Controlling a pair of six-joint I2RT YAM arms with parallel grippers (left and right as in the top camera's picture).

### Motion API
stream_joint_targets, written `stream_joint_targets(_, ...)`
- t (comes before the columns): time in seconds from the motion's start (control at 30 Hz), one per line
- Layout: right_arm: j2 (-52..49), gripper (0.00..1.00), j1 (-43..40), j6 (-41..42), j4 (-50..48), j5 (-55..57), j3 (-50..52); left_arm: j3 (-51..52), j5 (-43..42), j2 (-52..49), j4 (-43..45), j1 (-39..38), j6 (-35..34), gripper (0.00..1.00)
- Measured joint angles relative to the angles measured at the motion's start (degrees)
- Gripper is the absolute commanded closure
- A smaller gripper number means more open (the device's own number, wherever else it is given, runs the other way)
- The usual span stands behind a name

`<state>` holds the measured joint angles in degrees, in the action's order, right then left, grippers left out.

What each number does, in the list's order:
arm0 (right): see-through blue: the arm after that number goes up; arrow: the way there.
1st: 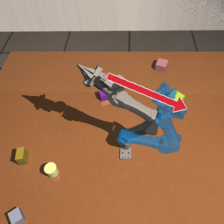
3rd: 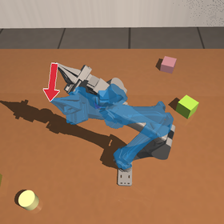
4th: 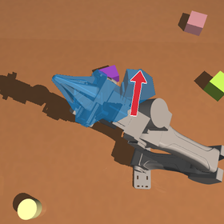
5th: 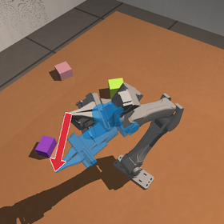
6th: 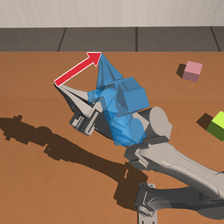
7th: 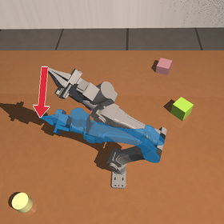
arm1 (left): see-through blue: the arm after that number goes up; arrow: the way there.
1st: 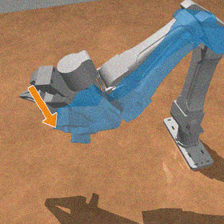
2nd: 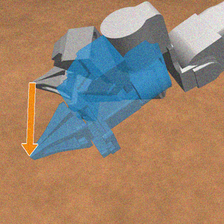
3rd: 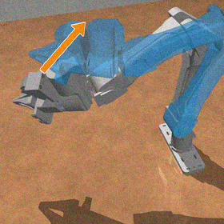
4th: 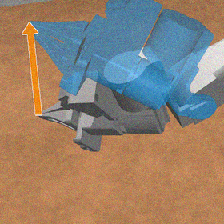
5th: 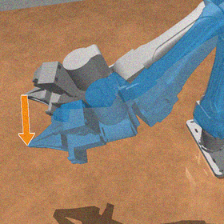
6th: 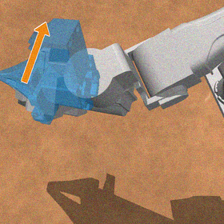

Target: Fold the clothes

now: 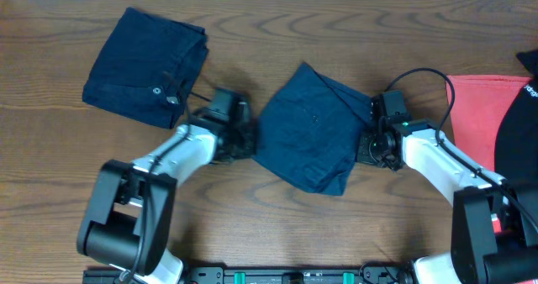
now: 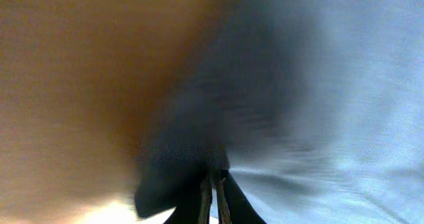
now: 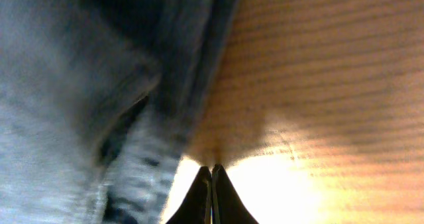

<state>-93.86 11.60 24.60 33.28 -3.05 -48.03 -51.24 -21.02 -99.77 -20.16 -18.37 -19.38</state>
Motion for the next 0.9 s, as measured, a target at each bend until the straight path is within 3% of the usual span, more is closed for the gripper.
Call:
stream_joint_targets(0.1,3.8,0.99,0.1,-1.6,-0.1,-0.8,0.0,-2.4,-0.8,0.0,-5.4,4.3,2.5,0.83)
stream_joint_targets(0.27,14.5,0.99,0.3,-6.8,-5.5,-4.2,0.0,-5.5,-5.0,2.9,-11.3,5.7,4.5,0.83)
stream_joint_targets(0.4,17.0,0.99,0.3,-8.8,-10.5,-5.2,-0.1,-5.8,-7.1,7.9,-12.5,3.6,5.4,0.72)
stream_joint_targets(0.53,14.1,0.99,0.3,-9.6,-15.9,-5.4,0.2,-6.1,-8.0,10.1,-11.9,0.8,5.9,0.68)
stream_joint_targets(0.7,3.3,0.99,0.3,-10.0,-22.0,-5.1,1.0,-6.1,-7.4,10.0,-11.9,-1.7,5.9,0.67)
stream_joint_targets(0.9,-4.3,0.99,0.3,-10.1,-21.0,-6.6,1.4,-6.1,-7.3,10.0,-11.9,-3.8,5.9,0.67)
